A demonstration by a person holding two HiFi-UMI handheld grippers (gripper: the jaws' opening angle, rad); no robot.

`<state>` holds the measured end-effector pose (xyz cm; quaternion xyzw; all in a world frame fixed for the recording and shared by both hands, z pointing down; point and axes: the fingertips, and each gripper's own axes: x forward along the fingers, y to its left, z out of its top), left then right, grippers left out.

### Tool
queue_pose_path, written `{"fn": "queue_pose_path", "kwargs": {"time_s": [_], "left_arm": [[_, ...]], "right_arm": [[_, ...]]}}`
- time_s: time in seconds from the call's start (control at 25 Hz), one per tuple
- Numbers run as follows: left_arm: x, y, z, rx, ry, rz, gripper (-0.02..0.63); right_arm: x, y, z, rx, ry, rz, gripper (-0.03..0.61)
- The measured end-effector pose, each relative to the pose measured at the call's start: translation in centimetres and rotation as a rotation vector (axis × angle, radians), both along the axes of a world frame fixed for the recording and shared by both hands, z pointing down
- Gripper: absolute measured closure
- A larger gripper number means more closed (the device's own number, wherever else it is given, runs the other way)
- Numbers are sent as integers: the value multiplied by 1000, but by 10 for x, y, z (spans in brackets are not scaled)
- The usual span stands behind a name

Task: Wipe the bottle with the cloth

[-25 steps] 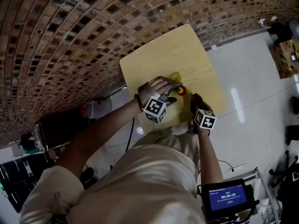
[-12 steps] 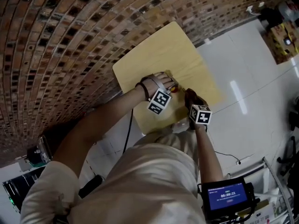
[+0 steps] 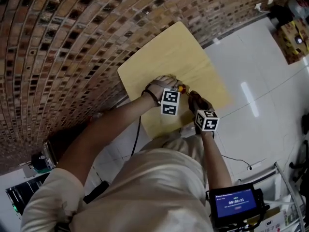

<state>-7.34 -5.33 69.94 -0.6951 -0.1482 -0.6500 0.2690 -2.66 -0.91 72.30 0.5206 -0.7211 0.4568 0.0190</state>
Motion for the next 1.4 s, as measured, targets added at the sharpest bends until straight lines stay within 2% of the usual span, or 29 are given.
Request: {"fn": "queue_pose_path", "kwargs": {"time_s": [0.12,0.24,0.4,0.52,0.68,0.76,0.92,1.0,1.08,1.16,1.2,1.32,1.4], "left_arm": [[5,-3,-2,-34,6,-167,440],[10,-4,-3,-78,21,-329,442],[14,-10,-2,-83,34,-451,443],[15,-16,-3,-105,60,-547,445],[14,-17,-3,-106,71,-590,445],[14,-17,-3,-105,71,-604,445],[13,-20,-2,-111,68,-646,445],[12,-22,-2,-112,68,-677,445],[11,-22,-2,-114,71,-716,443],[11,-23,-2,-116,78,-763,443],[11,-25,-2,-115,83,-791,443],[11,-31,-3,-109,91,-880,443],[13,-32,-2,-109,93,-931,443]], "right_arm": [[-14,-16,-24,82,-59,-3,499],[-27,-32,-33,109,-84,-12,499],[-23,-42,-20,61,-36,26,500],[-16,-47,-15,34,43,80,500],[-9,-46,19,-121,86,158,505],[-8,-47,43,-195,103,160,506],[-11,-55,79,-290,145,46,506],[-10,-54,81,-312,113,0,504],[3,-49,66,-289,35,64,502],[18,-38,50,-221,-39,169,502],[18,-33,40,-176,-74,187,502],[-16,-28,8,-34,-165,108,502],[-33,-30,-5,9,-198,84,502]]}}
